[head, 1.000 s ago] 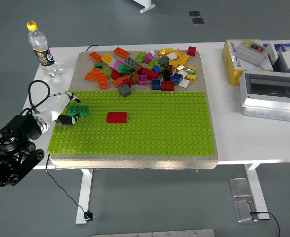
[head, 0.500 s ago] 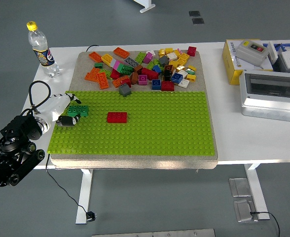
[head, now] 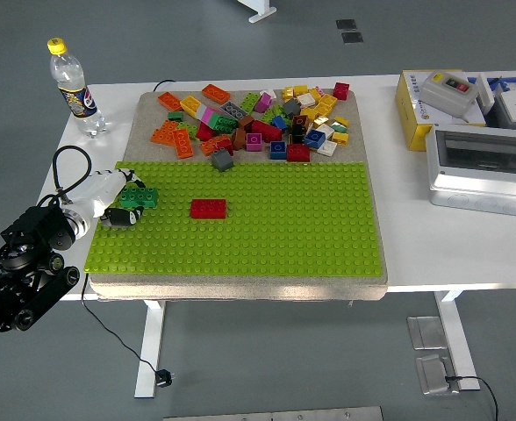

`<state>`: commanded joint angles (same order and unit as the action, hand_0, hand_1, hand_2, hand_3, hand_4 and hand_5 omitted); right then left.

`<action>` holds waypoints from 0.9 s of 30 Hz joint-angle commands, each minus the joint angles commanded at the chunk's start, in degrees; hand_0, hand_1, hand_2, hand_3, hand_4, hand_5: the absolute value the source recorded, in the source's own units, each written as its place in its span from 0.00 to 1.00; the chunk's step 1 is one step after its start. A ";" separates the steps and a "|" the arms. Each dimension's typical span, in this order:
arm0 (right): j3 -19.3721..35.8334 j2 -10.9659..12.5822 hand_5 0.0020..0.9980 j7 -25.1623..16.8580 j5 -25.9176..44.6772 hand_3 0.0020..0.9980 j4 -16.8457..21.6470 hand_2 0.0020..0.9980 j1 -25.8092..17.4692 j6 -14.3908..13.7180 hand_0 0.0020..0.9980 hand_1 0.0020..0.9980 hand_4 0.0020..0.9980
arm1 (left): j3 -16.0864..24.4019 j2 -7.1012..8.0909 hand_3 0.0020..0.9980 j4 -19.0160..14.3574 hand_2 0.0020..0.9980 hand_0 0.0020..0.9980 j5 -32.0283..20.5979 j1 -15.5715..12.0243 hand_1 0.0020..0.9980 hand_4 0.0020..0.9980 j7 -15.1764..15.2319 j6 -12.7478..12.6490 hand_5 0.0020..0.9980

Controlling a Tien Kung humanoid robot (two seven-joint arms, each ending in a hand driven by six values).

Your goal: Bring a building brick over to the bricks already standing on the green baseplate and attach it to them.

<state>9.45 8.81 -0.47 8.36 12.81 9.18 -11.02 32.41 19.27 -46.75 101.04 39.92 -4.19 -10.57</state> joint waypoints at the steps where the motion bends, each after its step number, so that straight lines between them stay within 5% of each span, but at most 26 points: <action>1: -0.05 0.01 0.78 0.00 0.04 0.67 0.01 0.69 0.00 -0.01 0.69 0.65 0.44 | -0.11 0.07 0.75 -0.03 0.96 1.00 -0.08 0.02 0.96 0.62 -0.02 0.07 0.24; 27: 0.13 0.04 0.78 0.01 -0.04 0.67 0.11 0.69 -0.02 -0.08 0.69 0.65 0.44 | 0.59 0.46 0.75 0.28 0.95 1.00 -0.82 0.62 0.95 0.61 -0.09 0.57 0.26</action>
<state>9.58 8.85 -0.46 8.31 12.92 9.16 -11.11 33.00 19.73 -46.47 100.22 40.54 -4.28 -10.00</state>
